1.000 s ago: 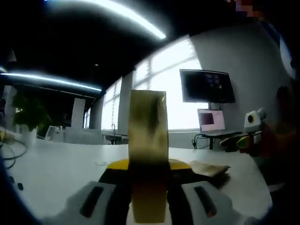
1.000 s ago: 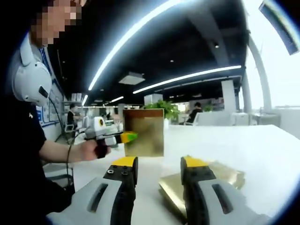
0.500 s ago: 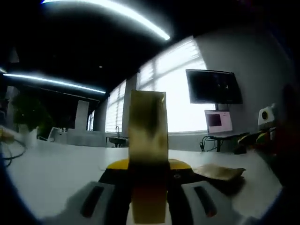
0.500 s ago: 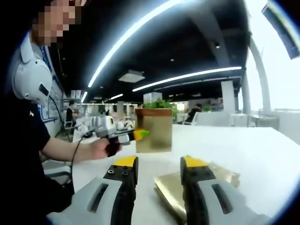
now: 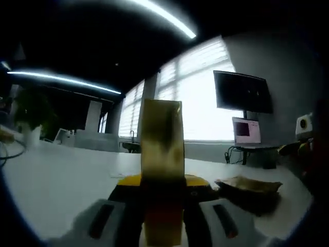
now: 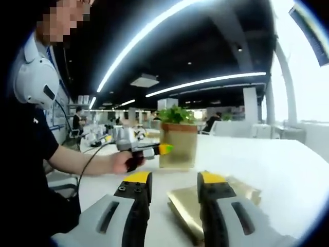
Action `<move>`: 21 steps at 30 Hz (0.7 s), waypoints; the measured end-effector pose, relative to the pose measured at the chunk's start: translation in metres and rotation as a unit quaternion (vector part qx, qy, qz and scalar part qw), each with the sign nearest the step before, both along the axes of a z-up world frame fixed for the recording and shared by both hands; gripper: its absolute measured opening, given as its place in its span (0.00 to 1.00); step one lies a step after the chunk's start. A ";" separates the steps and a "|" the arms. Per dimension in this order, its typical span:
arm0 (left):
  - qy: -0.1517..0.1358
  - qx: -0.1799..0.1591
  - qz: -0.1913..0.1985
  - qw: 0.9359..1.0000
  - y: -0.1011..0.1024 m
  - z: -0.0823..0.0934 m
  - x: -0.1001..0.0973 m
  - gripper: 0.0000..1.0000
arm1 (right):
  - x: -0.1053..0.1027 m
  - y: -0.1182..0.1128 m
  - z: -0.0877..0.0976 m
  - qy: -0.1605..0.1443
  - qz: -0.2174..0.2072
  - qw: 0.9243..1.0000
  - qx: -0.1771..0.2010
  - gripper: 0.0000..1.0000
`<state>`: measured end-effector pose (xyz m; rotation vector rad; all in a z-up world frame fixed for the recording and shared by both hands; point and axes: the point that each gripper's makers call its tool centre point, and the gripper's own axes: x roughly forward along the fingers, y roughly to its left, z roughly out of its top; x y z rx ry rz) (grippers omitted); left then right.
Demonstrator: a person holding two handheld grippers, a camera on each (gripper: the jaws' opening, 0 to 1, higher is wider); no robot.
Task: Extract single mask from mask box in order stack masks on table
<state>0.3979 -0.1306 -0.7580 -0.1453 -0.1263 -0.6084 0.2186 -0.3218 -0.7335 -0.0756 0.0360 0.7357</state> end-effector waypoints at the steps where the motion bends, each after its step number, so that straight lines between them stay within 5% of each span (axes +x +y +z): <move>1: 0.004 0.004 -0.001 1.000 -0.002 -0.004 0.001 0.30 | 0.000 0.000 0.001 0.000 0.001 1.000 0.000 0.31; 21: 0.017 0.046 0.003 0.999 -0.006 -0.016 0.003 0.37 | 0.000 0.006 -0.006 0.010 0.007 1.000 0.010 0.32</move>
